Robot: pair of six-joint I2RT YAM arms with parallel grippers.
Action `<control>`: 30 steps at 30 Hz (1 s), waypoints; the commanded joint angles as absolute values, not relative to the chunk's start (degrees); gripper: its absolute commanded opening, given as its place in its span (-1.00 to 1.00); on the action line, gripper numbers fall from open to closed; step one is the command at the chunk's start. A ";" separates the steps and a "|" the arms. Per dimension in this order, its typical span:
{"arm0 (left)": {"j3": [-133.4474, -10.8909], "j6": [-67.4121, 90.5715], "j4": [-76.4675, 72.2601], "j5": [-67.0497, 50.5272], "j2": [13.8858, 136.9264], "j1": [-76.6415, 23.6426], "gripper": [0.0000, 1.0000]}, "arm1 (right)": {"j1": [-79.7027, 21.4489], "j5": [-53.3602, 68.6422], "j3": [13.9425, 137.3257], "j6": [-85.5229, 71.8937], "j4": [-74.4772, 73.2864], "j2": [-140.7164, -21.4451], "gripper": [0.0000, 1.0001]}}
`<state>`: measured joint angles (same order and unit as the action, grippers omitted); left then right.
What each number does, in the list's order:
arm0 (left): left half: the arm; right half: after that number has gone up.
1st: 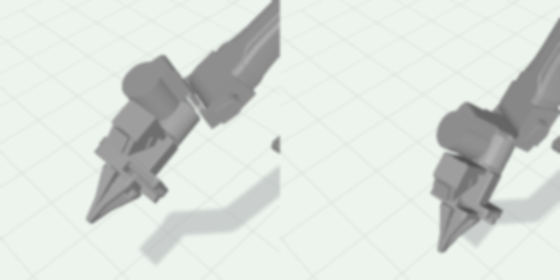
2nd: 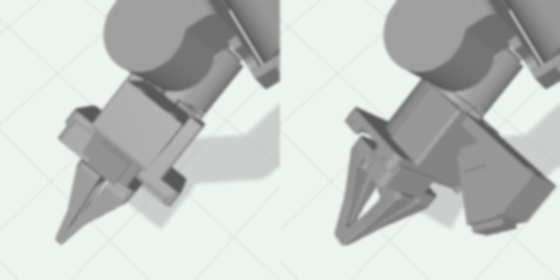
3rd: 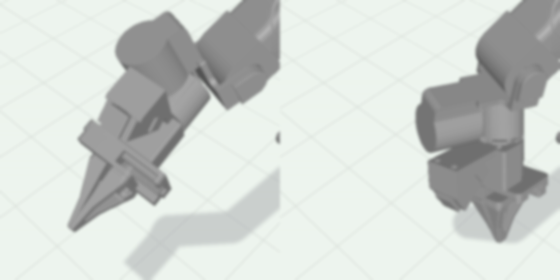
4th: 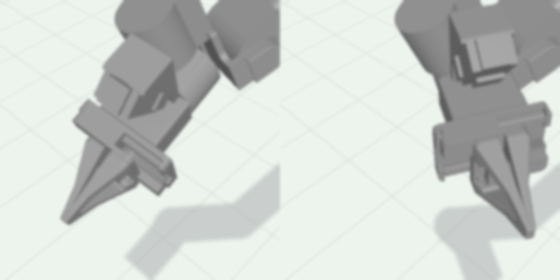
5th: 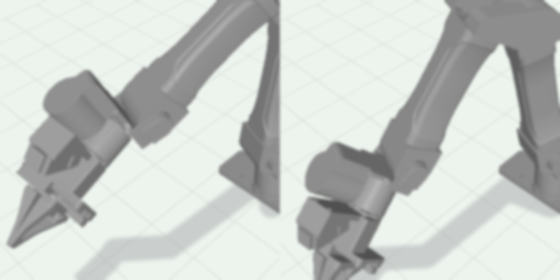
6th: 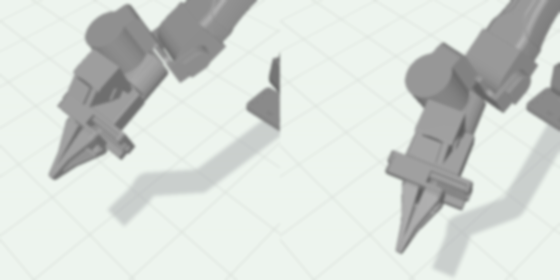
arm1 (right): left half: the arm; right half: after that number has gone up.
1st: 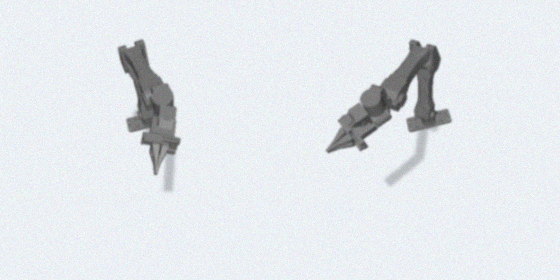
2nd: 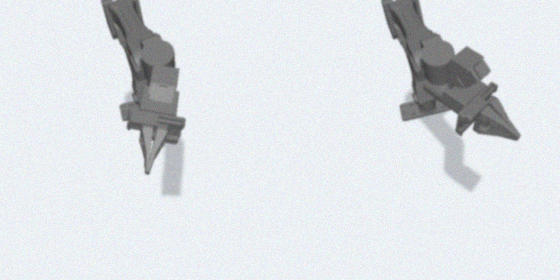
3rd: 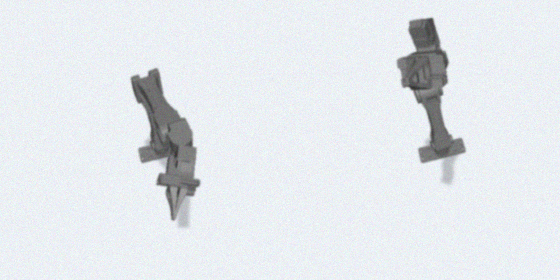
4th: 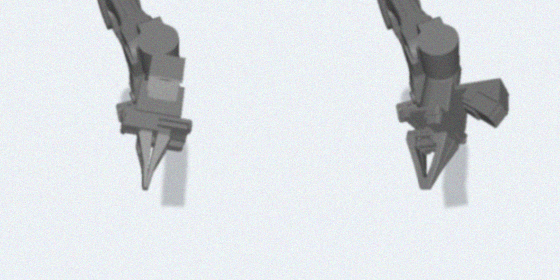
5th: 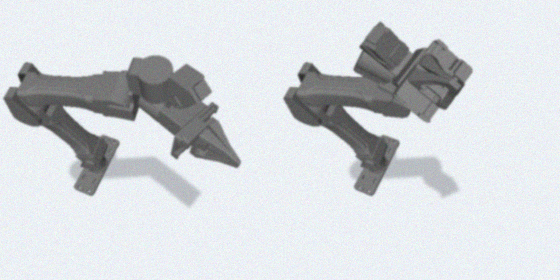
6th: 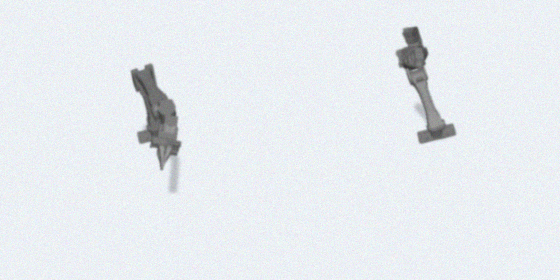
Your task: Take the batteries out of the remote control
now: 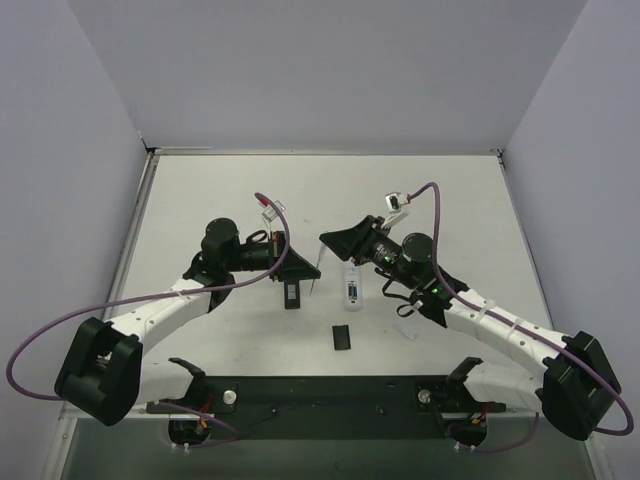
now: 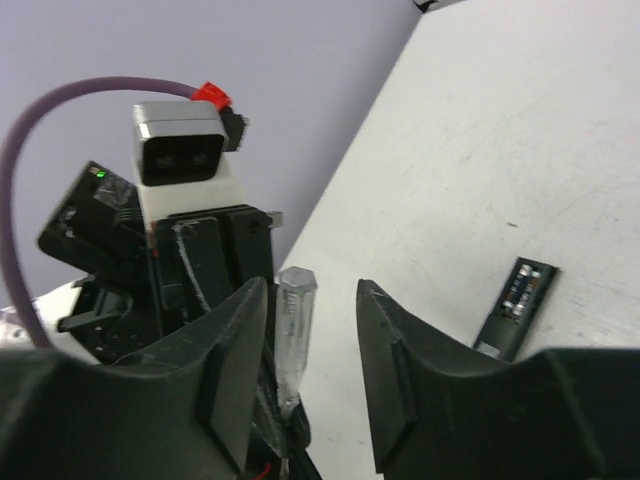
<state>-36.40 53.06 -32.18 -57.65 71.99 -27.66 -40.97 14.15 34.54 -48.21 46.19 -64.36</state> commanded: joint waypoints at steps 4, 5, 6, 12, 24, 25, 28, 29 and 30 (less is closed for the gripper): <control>-39.72 33.54 -16.38 -48.80 65.05 -28.30 -1.00 | -40.87 6.78 45.95 -47.90 16.59 -61.79 0.14; -41.12 31.49 -10.78 -45.73 64.69 -28.82 -1.00 | -40.70 6.33 48.75 -48.07 13.65 -61.87 0.15; -41.74 28.42 -8.72 -44.31 64.43 -29.18 -1.00 | -40.43 6.15 50.08 -48.34 8.32 -62.48 0.15; -44.38 22.77 -0.09 -36.48 64.78 -30.59 -1.00 | -39.99 7.99 58.61 -48.17 -2.17 -66.69 0.10; -45.35 20.48 4.13 -33.22 64.51 -31.64 -1.00 | -40.17 12.21 66.44 -48.16 -7.64 -76.28 -0.07; -45.26 20.39 4.22 -33.22 64.60 -31.73 -1.00 | -40.17 12.39 66.71 -48.25 -7.56 -76.64 -0.07; -45.53 20.39 4.66 -33.75 65.21 -31.82 -1.00 | -40.17 12.92 67.50 -48.25 -7.56 -78.13 -0.08; -45.79 20.48 4.57 -33.92 65.39 -31.82 -1.00 | -40.17 13.09 67.85 -48.16 -7.56 -78.48 -0.09; -45.79 20.57 4.66 -34.01 65.48 -31.82 -1.00 | -40.17 13.18 67.94 -48.34 -7.56 -79.18 -0.10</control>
